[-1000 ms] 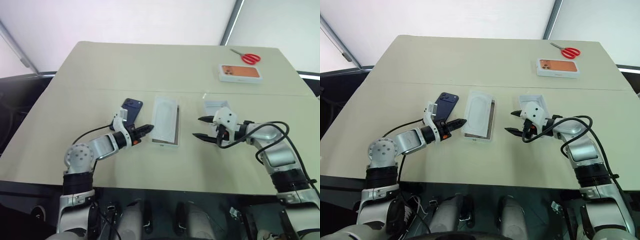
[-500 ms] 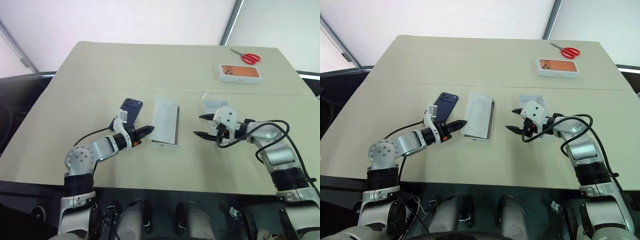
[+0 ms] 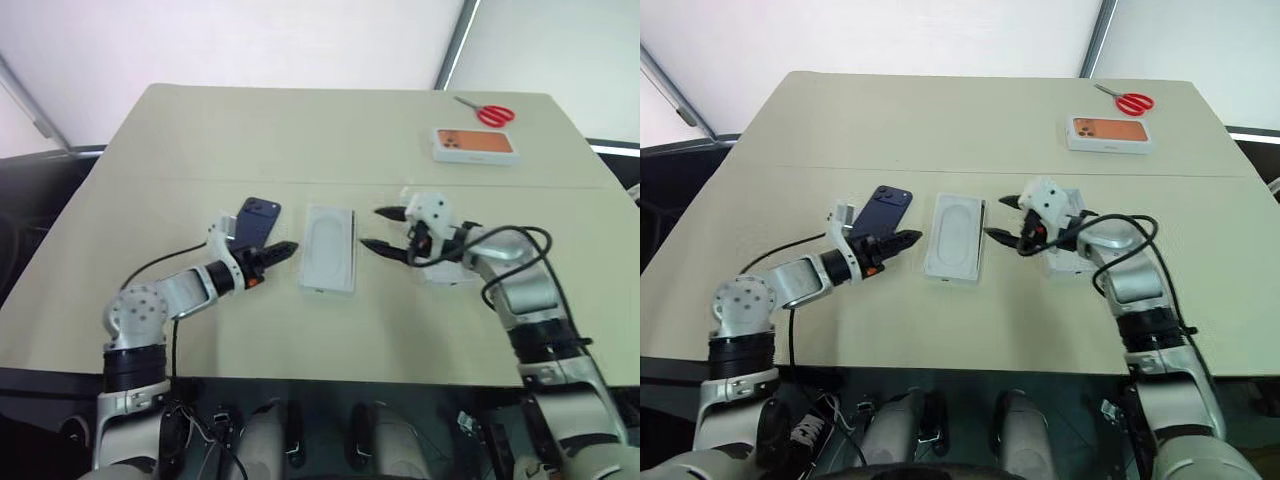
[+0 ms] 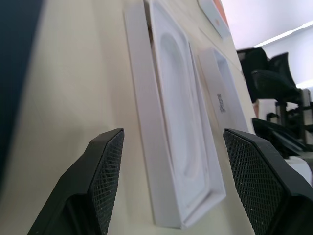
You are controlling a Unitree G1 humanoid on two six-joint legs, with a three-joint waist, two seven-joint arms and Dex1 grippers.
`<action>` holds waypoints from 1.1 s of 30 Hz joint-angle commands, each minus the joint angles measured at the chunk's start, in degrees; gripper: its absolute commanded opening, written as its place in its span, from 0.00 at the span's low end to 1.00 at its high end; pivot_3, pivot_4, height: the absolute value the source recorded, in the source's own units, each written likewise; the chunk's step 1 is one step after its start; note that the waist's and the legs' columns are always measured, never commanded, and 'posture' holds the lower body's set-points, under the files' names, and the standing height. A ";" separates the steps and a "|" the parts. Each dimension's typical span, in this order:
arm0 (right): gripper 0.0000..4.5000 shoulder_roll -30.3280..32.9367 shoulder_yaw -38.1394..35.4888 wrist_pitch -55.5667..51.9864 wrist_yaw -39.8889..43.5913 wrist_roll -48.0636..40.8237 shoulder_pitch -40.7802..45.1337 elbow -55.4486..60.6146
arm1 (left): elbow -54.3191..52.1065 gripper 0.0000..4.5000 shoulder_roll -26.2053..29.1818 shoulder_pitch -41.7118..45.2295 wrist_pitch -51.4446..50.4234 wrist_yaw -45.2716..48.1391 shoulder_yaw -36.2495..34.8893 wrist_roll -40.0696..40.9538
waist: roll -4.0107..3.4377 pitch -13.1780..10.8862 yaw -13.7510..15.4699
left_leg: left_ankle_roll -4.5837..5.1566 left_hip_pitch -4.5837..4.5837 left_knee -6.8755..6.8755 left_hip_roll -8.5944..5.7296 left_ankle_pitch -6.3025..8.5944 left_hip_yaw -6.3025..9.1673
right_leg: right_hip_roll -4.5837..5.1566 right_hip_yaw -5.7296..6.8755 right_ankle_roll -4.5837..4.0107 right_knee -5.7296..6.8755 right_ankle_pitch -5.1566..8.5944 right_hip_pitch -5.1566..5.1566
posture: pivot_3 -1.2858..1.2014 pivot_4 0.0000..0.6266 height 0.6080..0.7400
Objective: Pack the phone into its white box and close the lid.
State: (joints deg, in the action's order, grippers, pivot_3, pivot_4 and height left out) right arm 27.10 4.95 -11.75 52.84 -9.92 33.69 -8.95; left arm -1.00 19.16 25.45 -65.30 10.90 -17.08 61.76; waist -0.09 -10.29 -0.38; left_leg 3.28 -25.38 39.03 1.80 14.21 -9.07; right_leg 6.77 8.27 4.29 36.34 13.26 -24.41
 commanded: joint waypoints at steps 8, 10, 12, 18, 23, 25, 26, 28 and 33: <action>0.00 -7.45 7.91 2.48 -11.13 11.05 7.46 -10.89 | -4.62 0.76 5.41 -1.26 11.67 7.46 0.81 -10.13 | -0.02 -0.01 -0.60 | -0.02 -0.02 -0.07 -0.05 0.00 -0.05 | 0.00 0.00 0.00 0.01 0.00 -0.06 | 0.52 0.24 0.98; 0.00 -9.03 8.34 2.42 -12.23 11.66 8.56 -12.21 | -4.63 0.76 5.45 -1.75 12.44 7.74 0.62 -11.03 | -0.02 -0.01 -0.65 | -0.04 -0.02 -0.13 -0.04 -0.02 -0.07 | -0.02 -0.01 0.00 0.01 0.00 -0.09 | 0.52 0.24 0.98; 0.00 -10.47 8.76 2.96 -13.65 12.68 9.47 -13.48 | -5.20 0.76 4.92 -2.40 12.56 7.53 0.30 -11.16 | -0.02 -0.01 -0.72 | -0.05 -0.01 -0.14 -0.04 -0.03 -0.08 | -0.02 -0.01 0.00 0.01 0.00 -0.10 | 0.52 0.24 0.98; 0.00 -10.26 11.42 4.41 -14.09 16.60 9.74 -15.69 | -7.09 0.76 2.94 -4.03 13.45 6.68 0.70 -12.36 | -0.02 -0.01 -0.35 | -0.06 -0.02 -0.14 -0.07 -0.03 -0.08 | 0.00 -0.02 0.00 0.00 0.00 -0.09 | 0.52 0.24 0.98; 0.00 -8.55 12.75 3.60 -14.13 19.51 9.61 -16.79 | -7.30 0.76 2.11 -4.15 13.39 6.56 0.36 -12.65 | -0.02 -0.01 -0.63 | -0.06 -0.01 -0.14 -0.04 -0.03 -0.07 | -0.01 -0.03 0.00 0.01 0.00 -0.09 | 0.52 0.24 0.98; 0.00 -8.17 12.82 3.42 -13.35 19.68 9.45 -15.73 | -7.11 0.76 1.90 -3.97 13.71 6.44 0.01 -12.70 | -0.02 -0.01 -0.62 | -0.06 -0.01 -0.15 -0.04 -0.03 -0.08 | -0.02 -0.03 0.00 0.01 0.00 -0.09 | 0.52 0.24 0.98; 0.00 -8.08 12.75 3.15 -12.93 19.54 9.32 -15.04 | -6.85 0.76 1.76 -3.75 13.71 6.33 -0.33 -12.51 | -0.02 -0.01 -0.56 | -0.07 0.00 -0.14 -0.04 -0.03 -0.08 | -0.02 -0.02 0.00 0.01 0.00 -0.09 | 0.52 0.24 0.98; 0.00 -7.96 12.85 2.92 -12.38 19.60 9.10 -14.08 | -6.39 0.76 1.77 -3.31 13.85 6.38 -0.51 -12.70 | -0.02 -0.01 -0.47 | -0.06 -0.01 -0.14 -0.04 -0.03 -0.07 | -0.02 -0.03 0.00 0.01 0.00 -0.09 | 0.52 0.24 0.98; 0.00 -9.29 11.80 0.57 -9.47 16.76 7.91 -10.43 | -5.79 0.76 1.85 -2.65 14.14 6.65 0.09 -13.33 | -0.02 -0.01 -0.58 | -0.06 -0.01 -0.15 -0.04 -0.03 -0.07 | -0.02 -0.02 0.00 0.01 0.00 -0.09 | 0.52 0.24 0.98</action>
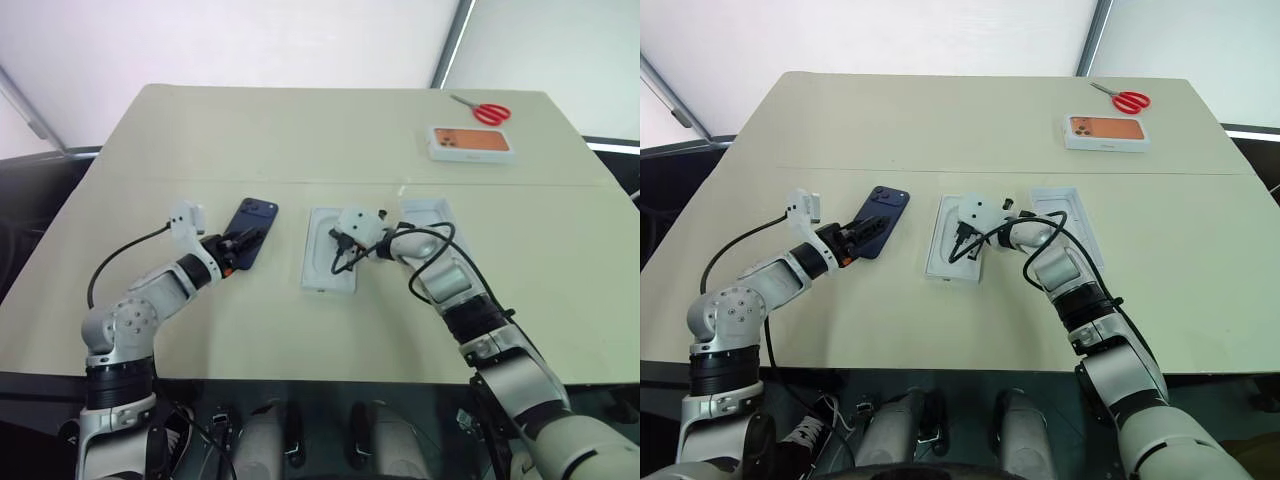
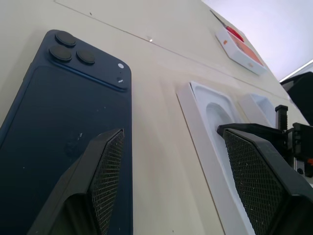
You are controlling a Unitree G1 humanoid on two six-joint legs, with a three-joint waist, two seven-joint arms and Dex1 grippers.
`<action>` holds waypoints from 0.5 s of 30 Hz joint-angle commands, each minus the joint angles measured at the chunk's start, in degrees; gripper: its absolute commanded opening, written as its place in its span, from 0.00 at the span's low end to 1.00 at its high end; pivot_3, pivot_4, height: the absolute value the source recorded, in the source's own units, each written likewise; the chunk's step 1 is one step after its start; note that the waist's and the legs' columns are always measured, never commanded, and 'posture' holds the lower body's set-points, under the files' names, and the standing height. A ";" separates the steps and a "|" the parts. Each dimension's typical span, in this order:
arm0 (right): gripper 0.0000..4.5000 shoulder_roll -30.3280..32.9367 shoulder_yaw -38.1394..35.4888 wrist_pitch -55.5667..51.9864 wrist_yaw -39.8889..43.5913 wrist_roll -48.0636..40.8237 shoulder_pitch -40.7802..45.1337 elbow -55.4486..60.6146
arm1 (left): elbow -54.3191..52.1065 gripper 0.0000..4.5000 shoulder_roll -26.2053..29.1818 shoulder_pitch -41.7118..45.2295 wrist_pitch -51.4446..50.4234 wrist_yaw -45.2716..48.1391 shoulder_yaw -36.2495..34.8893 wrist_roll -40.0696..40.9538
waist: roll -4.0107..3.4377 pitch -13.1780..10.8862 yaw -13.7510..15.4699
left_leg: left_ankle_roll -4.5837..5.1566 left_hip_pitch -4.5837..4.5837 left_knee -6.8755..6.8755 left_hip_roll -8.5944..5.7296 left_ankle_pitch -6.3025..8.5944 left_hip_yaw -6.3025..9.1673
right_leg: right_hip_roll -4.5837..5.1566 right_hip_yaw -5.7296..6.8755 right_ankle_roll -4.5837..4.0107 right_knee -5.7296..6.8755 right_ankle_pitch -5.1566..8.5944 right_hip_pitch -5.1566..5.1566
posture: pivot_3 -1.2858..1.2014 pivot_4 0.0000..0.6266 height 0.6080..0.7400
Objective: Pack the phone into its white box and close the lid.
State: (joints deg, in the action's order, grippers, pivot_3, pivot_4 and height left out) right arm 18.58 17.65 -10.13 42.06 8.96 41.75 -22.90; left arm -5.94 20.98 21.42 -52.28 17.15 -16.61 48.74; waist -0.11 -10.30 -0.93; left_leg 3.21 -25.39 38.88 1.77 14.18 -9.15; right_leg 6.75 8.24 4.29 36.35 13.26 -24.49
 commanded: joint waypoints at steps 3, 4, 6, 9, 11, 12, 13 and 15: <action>0.00 -0.36 -0.40 -1.92 2.25 -2.06 -1.00 4.25 | -0.84 0.76 0.03 1.40 0.97 0.56 -0.29 -0.48 | 0.00 0.00 -0.02 | 0.00 0.00 0.00 0.00 0.00 -0.01 | 0.00 0.01 0.00 0.00 0.00 0.00 | 0.52 0.24 0.98; 0.00 -0.18 -0.19 -2.11 2.90 -2.22 -1.43 4.68 | -0.93 0.76 0.04 1.34 0.97 0.54 -0.29 -0.65 | 0.00 0.00 0.00 | 0.00 0.00 0.00 0.00 0.00 0.00 | 0.00 0.01 0.00 0.00 0.00 0.00 | 0.52 0.24 0.98; 0.00 -0.15 -0.13 -2.46 3.34 -2.30 -1.91 5.39 | -0.89 0.76 -0.21 1.34 0.38 0.42 -0.73 -0.03 | 0.00 0.00 -0.01 | 0.00 0.00 0.00 0.00 0.00 0.00 | 0.00 0.01 0.00 0.00 0.00 0.00 | 0.52 0.24 0.98; 0.00 -0.26 0.18 -3.19 4.62 -2.55 -2.49 6.45 | -1.08 0.76 -0.03 1.15 0.49 0.37 -0.52 -0.57 | 0.00 0.00 -0.04 | 0.00 0.00 0.00 0.00 0.00 0.00 | 0.00 0.01 0.00 0.00 0.00 0.00 | 0.52 0.24 0.98; 0.00 -0.42 0.10 -4.11 5.15 -2.80 -2.79 7.08 | -1.24 0.76 -0.08 1.06 0.60 0.32 -0.41 -0.76 | 0.00 0.00 -0.05 | 0.00 0.00 0.00 0.00 0.00 0.00 | 0.00 0.01 0.00 0.00 0.00 0.00 | 0.52 0.24 0.98; 0.00 -0.56 -0.05 -5.27 5.93 -3.37 -2.89 7.38 | -1.30 0.76 -0.15 1.03 0.60 0.26 -0.35 -0.79 | 0.00 0.00 -0.04 | 0.00 0.00 0.00 0.01 0.00 0.00 | 0.00 0.01 0.00 0.00 0.00 0.00 | 0.52 0.24 0.98; 0.00 -0.57 -0.09 -5.92 6.52 -3.68 -2.93 7.66 | -1.34 0.76 -0.21 1.01 0.60 0.17 -0.29 -0.86 | 0.00 0.00 -0.03 | 0.00 0.00 0.00 0.01 0.00 0.00 | 0.00 0.01 0.00 0.00 0.00 0.00 | 0.52 0.24 0.98; 0.00 -0.86 -0.84 -4.49 3.90 -2.84 -1.94 6.62 | -1.42 0.76 -0.38 0.98 0.55 0.03 -0.26 -0.84 | 0.00 0.00 -0.02 | 0.00 0.00 0.00 0.00 0.00 0.00 | 0.00 0.01 0.00 0.00 0.00 0.00 | 0.52 0.24 0.98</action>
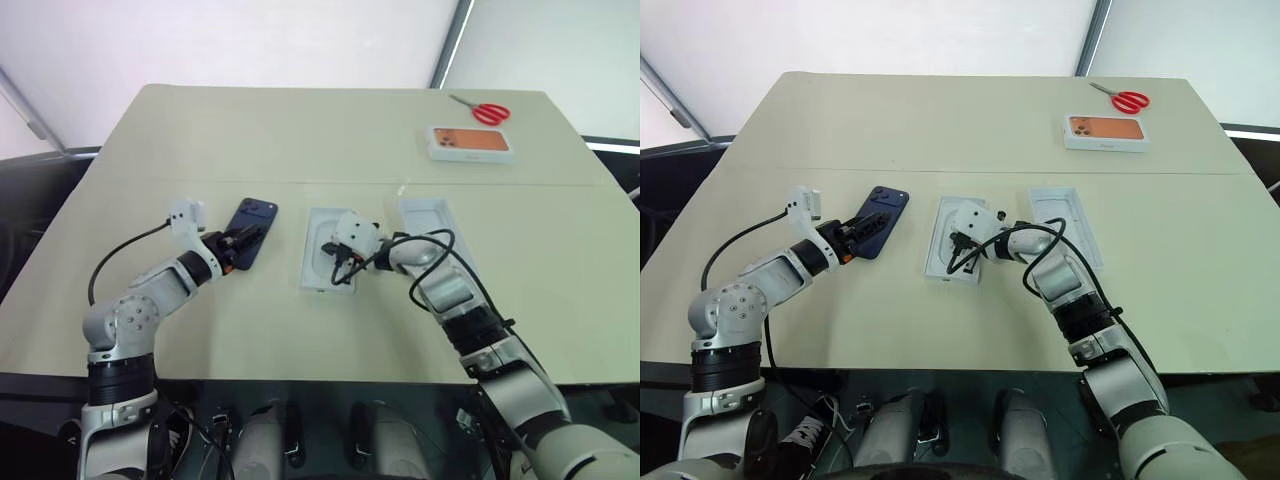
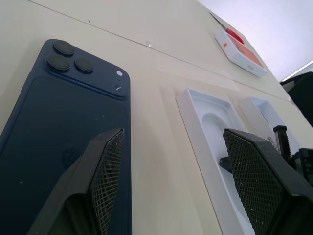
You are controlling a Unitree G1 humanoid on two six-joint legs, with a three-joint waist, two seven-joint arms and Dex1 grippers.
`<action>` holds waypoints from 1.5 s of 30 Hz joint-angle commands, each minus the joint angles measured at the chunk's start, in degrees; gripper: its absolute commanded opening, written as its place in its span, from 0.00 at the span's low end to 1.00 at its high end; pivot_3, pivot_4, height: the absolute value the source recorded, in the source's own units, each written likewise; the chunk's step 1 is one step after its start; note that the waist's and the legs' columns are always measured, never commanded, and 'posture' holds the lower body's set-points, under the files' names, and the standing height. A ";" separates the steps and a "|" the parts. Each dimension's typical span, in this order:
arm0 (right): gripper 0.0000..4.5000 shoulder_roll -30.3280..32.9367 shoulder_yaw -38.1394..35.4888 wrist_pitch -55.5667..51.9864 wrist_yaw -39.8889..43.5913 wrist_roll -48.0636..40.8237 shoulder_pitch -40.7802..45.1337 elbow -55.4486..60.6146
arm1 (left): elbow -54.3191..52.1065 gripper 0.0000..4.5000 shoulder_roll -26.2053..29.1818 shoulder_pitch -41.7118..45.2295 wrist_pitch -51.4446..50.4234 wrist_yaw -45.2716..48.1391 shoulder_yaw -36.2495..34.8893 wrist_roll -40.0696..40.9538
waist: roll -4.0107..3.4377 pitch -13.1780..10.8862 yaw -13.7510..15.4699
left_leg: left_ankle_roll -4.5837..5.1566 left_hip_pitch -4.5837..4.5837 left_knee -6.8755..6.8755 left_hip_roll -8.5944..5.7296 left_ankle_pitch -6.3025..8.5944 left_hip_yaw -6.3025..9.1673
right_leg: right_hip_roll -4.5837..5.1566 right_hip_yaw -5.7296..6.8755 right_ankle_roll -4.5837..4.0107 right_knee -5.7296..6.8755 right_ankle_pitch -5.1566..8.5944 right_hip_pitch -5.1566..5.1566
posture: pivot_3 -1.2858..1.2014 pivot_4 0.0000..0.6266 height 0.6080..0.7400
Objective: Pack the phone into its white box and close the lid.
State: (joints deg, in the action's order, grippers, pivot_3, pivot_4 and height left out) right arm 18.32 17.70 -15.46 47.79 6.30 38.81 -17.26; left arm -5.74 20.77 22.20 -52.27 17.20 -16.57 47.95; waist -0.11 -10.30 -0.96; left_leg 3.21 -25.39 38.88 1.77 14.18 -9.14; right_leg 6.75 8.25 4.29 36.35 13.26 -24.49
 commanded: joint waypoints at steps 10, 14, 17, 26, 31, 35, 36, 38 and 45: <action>0.00 -3.11 -5.36 5.51 -7.62 -2.97 5.61 -1.50 | 1.09 0.76 3.75 0.75 0.95 2.70 -1.48 -1.38 | 0.00 0.00 -0.15 | -0.01 -0.01 -0.01 0.02 0.00 -0.01 | -0.03 0.00 0.00 0.00 0.00 -0.02 | 0.52 0.24 0.98; 0.00 -6.92 -3.38 3.82 -6.14 -4.10 7.32 -1.39 | 9.28 0.76 10.53 4.97 2.45 6.29 -3.20 -3.94 | 0.00 -0.01 -0.22 | -0.06 0.00 -0.07 0.02 0.00 -0.04 | -0.06 0.02 0.00 0.01 0.00 -0.08 | 0.52 0.24 0.98; 0.00 -9.80 -0.33 5.13 -6.42 -1.83 9.12 -3.89 | 16.62 0.76 15.08 8.63 2.95 10.05 -0.82 -7.22 | 0.00 -0.01 -0.30 | -0.19 -0.03 -0.14 0.04 0.01 -0.08 | -0.11 -0.01 -0.01 0.02 0.00 -0.18 | 0.52 0.24 0.98; 0.00 -14.85 4.38 2.68 -6.66 2.49 17.28 -19.15 | 32.92 0.76 17.19 16.04 5.69 23.51 9.80 -16.95 | 0.04 0.00 0.00 | -0.30 -0.07 -0.28 -0.06 0.01 -0.16 | -0.04 -0.03 -0.01 0.01 0.00 -0.25 | 0.52 0.24 0.98; 0.00 -16.51 5.85 3.32 -7.12 4.90 18.71 -23.33 | 41.93 0.76 17.10 19.82 7.74 32.11 15.40 -22.56 | 0.04 0.02 -0.50 | -0.54 0.03 -0.67 -0.08 -0.16 -0.24 | -0.08 -0.10 -0.02 0.02 0.00 -0.38 | 0.52 0.24 0.98; 0.00 -16.80 5.65 3.29 -7.30 5.29 18.24 -23.17 | 45.17 0.76 16.68 20.50 5.96 38.57 18.61 -24.95 | 0.03 0.03 -0.51 | -0.50 0.04 -0.72 -0.03 -0.29 -0.23 | -0.19 -0.11 -0.04 0.03 0.01 -0.40 | 0.52 0.24 0.98; 0.00 -16.67 5.68 3.29 -7.23 5.39 18.09 -22.87 | 45.11 0.76 16.65 20.26 5.30 40.01 19.35 -25.39 | 0.02 0.05 -0.50 | -0.50 0.04 -0.71 -0.04 -0.29 -0.23 | -0.18 -0.11 -0.04 0.03 0.01 -0.39 | 0.52 0.24 0.98; 0.00 -16.38 5.35 2.98 -7.36 5.46 17.98 -22.49 | 46.02 0.76 16.20 19.97 5.03 41.77 19.88 -26.25 | 0.01 0.07 -0.48 | -0.50 0.06 -0.71 -0.05 -0.29 -0.24 | -0.17 -0.14 -0.04 0.03 0.01 -0.38 | 0.52 0.24 0.98; 0.00 -14.22 5.60 2.63 -6.64 6.16 16.43 -20.15 | 40.99 0.76 13.70 16.98 0.49 42.84 19.66 -25.65 | -0.03 0.16 -0.17 | -0.47 0.08 -0.70 -0.09 -0.31 -0.21 | -0.08 -0.15 -0.04 0.04 0.01 -0.34 | 0.52 0.24 0.98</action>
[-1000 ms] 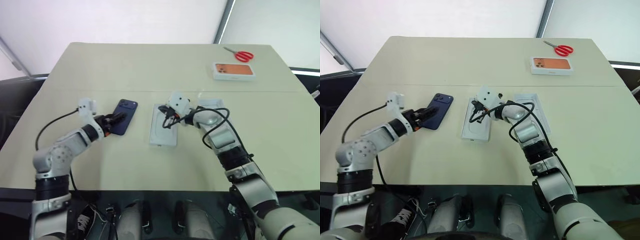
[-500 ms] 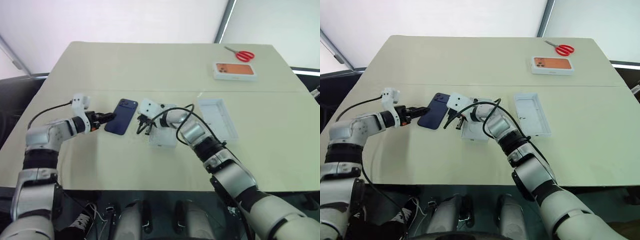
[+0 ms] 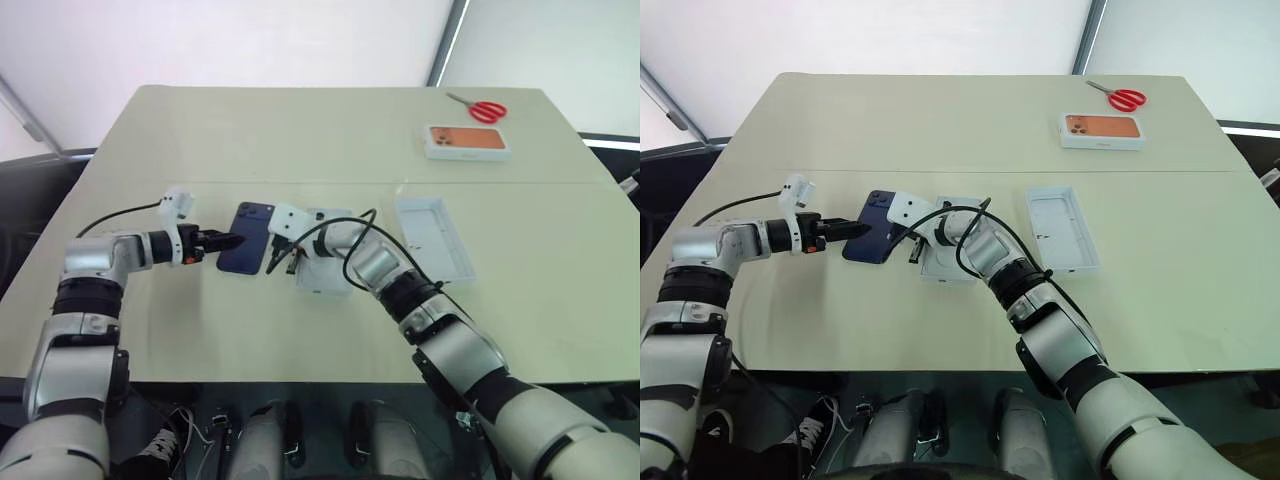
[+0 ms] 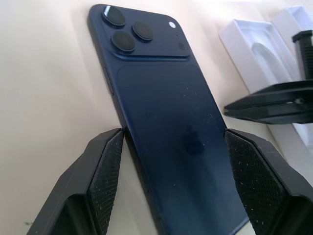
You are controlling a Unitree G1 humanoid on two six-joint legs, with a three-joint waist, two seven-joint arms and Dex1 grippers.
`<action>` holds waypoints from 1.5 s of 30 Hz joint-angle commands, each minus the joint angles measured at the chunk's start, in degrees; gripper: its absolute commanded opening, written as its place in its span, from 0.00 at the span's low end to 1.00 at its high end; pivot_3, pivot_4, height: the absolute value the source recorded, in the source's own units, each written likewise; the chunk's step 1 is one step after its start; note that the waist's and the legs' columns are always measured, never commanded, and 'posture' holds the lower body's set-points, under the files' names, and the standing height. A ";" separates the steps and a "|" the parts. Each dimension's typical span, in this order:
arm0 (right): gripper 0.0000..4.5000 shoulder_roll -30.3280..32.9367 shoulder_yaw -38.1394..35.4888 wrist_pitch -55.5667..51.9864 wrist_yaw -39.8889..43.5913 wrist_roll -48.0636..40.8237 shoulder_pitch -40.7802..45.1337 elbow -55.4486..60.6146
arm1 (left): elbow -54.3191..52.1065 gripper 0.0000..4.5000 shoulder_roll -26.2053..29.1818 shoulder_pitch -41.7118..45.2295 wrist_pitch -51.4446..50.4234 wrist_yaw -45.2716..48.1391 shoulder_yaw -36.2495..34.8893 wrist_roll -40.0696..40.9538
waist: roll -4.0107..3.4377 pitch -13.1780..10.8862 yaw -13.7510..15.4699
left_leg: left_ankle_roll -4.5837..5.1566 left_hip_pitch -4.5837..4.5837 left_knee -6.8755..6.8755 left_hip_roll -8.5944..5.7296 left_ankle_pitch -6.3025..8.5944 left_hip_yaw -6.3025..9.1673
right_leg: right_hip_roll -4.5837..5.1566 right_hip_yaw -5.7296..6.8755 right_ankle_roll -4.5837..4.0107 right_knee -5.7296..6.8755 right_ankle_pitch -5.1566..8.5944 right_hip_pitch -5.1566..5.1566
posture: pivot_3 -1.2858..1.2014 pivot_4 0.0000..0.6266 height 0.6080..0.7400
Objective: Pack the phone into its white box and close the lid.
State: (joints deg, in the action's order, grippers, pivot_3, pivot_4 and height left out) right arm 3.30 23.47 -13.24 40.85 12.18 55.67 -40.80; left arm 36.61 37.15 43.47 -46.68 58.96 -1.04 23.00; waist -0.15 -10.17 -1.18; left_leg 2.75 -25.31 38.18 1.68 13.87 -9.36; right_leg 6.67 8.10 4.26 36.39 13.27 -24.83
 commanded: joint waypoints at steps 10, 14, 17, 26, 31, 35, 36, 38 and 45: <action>0.00 2.66 1.47 -1.24 2.95 1.55 -2.44 6.75 | -0.17 0.76 -1.44 -4.55 -7.00 -5.26 1.63 -3.19 | -0.09 0.42 0.04 | 0.00 0.44 -0.04 -0.04 0.01 0.08 | 0.07 0.00 0.00 0.00 0.01 0.41 | 0.52 0.24 0.98; 0.00 1.27 1.36 -1.10 3.48 1.07 -1.84 5.53 | -3.60 0.76 -2.18 -4.45 -9.65 -5.88 0.66 -1.41 | -0.10 0.54 -0.13 | 0.00 0.48 -0.06 -0.04 0.00 0.07 | 0.06 -0.01 0.00 0.00 0.01 0.42 | 0.52 0.24 0.98; 0.00 -0.50 1.14 -1.24 3.57 0.57 -1.43 5.14 | -5.71 0.76 -3.81 -5.47 -11.73 -6.54 0.91 -0.65 | -0.11 0.54 -0.12 | 0.01 0.47 -0.06 -0.04 0.00 0.07 | 0.05 -0.02 0.00 0.00 0.01 0.42 | 0.52 0.24 0.98; 0.00 -1.96 1.74 -0.64 3.49 1.65 -1.75 5.02 | -10.30 0.76 -9.93 -7.56 -16.71 -10.69 -0.82 2.02 | -0.20 0.75 0.19 | -0.15 0.82 -0.17 -0.06 0.11 0.08 | 0.11 -0.02 0.00 -0.07 0.02 0.76 | 0.52 0.24 0.98; 0.00 -1.27 1.29 -0.20 3.42 1.93 -1.89 4.58 | -12.48 0.76 -10.99 -6.96 -20.62 -11.62 -2.65 3.28 | -0.19 0.77 0.33 | -0.15 0.84 -0.17 -0.09 0.12 0.10 | 0.13 -0.03 0.00 -0.08 0.02 0.79 | 0.52 0.24 0.98; 0.00 -0.98 1.34 0.25 3.06 2.26 -2.12 4.26 | -12.05 0.76 -10.68 -5.98 -22.87 -11.78 -4.57 4.37 | -0.19 0.77 0.30 | -0.15 0.84 -0.17 -0.10 0.11 0.10 | 0.13 -0.03 0.01 -0.08 0.03 0.79 | 0.52 0.24 0.98; 0.00 -0.95 1.38 0.34 3.03 2.30 -2.22 4.29 | -11.78 0.76 -10.65 -5.92 -23.05 -12.19 -5.29 4.56 | -0.19 0.77 0.27 | -0.15 0.84 -0.18 -0.10 0.11 0.10 | 0.13 -0.03 0.01 -0.08 0.03 0.79 | 0.52 0.24 0.98; 0.00 -0.91 1.41 0.40 3.05 2.31 -2.37 4.37 | -11.64 0.76 -10.63 -5.95 -23.33 -12.63 -6.10 4.97 | -0.19 0.77 0.22 | -0.15 0.84 -0.18 -0.10 0.11 0.10 | 0.12 -0.03 0.01 -0.08 0.03 0.79 | 0.52 0.24 0.98; 0.00 -0.36 1.27 0.80 2.82 2.60 -2.66 4.42 | -10.24 0.46 -11.01 -7.24 -22.86 -14.81 -9.00 5.63 | -0.19 0.77 0.06 | -0.15 0.83 -0.19 -0.09 0.12 0.10 | 0.13 -0.06 0.01 -0.08 0.03 0.77 | 0.52 0.24 0.98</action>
State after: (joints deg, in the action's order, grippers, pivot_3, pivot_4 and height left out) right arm 3.34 24.64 -13.39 44.01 14.90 52.59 -37.33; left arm 23.97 27.74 38.68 -66.56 44.66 -12.35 28.29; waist -0.34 -9.40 -1.11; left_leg 2.59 -24.48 37.99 1.59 13.98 -9.25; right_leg 6.80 8.04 4.26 36.30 13.30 -24.07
